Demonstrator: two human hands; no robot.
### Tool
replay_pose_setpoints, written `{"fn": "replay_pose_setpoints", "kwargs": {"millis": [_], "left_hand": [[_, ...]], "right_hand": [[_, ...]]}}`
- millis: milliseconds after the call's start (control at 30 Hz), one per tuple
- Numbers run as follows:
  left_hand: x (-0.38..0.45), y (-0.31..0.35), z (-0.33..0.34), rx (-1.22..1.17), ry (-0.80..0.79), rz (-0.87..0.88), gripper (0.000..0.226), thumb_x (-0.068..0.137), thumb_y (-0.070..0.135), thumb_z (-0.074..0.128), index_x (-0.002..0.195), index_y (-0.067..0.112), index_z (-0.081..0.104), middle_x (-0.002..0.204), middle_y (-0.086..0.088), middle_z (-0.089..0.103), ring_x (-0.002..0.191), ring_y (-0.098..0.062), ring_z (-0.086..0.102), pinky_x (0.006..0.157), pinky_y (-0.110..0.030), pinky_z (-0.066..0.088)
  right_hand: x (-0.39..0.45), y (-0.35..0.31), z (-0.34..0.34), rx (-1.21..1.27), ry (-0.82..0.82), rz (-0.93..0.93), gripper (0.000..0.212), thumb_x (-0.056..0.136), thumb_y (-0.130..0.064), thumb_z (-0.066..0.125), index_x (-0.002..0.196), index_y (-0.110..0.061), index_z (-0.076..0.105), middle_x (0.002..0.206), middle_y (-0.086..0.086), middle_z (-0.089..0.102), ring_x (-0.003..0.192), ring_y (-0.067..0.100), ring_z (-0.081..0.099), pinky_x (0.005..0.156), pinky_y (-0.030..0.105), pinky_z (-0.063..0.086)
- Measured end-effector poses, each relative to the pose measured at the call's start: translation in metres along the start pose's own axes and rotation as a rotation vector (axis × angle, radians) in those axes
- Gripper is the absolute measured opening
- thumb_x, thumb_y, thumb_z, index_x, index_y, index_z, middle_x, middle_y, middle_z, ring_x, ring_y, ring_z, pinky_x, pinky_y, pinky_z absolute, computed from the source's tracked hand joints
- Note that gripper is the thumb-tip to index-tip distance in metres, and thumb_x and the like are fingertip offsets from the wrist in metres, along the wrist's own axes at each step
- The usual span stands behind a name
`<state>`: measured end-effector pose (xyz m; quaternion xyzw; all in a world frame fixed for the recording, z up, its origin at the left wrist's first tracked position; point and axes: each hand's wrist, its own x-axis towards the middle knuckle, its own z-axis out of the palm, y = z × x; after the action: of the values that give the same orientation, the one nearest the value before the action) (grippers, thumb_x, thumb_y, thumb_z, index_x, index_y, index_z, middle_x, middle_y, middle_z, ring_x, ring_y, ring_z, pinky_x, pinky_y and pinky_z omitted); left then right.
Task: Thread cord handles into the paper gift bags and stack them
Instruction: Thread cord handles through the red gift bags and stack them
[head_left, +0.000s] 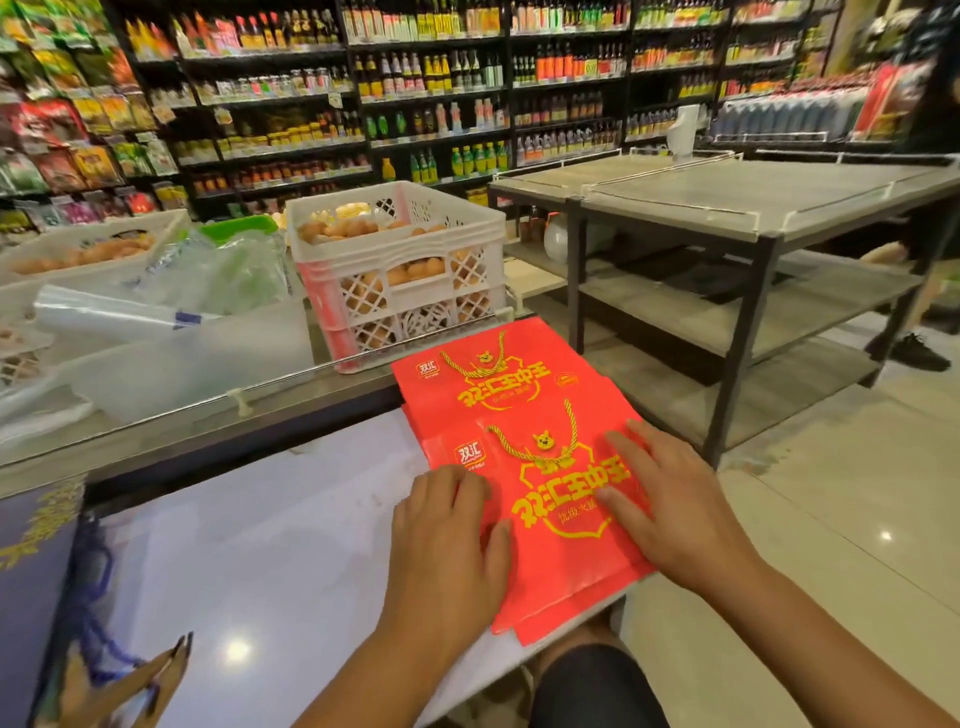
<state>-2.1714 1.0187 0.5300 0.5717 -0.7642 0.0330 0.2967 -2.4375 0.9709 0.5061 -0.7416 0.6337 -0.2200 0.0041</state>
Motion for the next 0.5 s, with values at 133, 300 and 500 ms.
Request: {"fn": "replay_pose_setpoints", "kwargs": {"millis": [133,300,500], "left_hand": [[0.008,0.016,0.021,0.149,-0.236,-0.038,0.060,0.102,0.061,0.031,0.154,0.031,0.028,0.168,-0.001,0.017,0.159,-0.025,0.007,0.129,-0.051,0.007],[0.021,0.031,0.051,0.211,-0.318,-0.041,0.078,0.103,0.066,0.018,0.166,0.021,0.004,0.173,-0.014,-0.012,0.158,-0.033,-0.021,0.127,-0.057,-0.009],[0.022,0.036,0.078,0.213,-0.290,-0.067,0.083,0.101,0.068,0.015,0.166,0.017,0.009,0.172,-0.020,-0.008,0.158,-0.037,-0.015,0.127,-0.058,-0.005]], "right_hand": [[0.005,-0.008,0.015,-0.028,-0.109,-0.126,0.078,0.093,-0.085,0.021,0.161,-0.049,0.006,0.173,-0.012,-0.002,0.160,0.017,0.003,0.128,0.050,0.013],[0.025,0.002,0.015,-0.071,-0.157,-0.215,0.075,0.096,-0.082,0.021,0.159,-0.053,-0.007,0.172,-0.014,-0.014,0.159,0.013,-0.013,0.129,0.052,0.003],[0.040,0.017,0.020,-0.118,-0.238,-0.259,0.072,0.099,-0.080,0.017,0.158,-0.053,-0.014,0.170,-0.016,-0.019,0.157,0.010,-0.019,0.129,0.049,-0.003]]}}
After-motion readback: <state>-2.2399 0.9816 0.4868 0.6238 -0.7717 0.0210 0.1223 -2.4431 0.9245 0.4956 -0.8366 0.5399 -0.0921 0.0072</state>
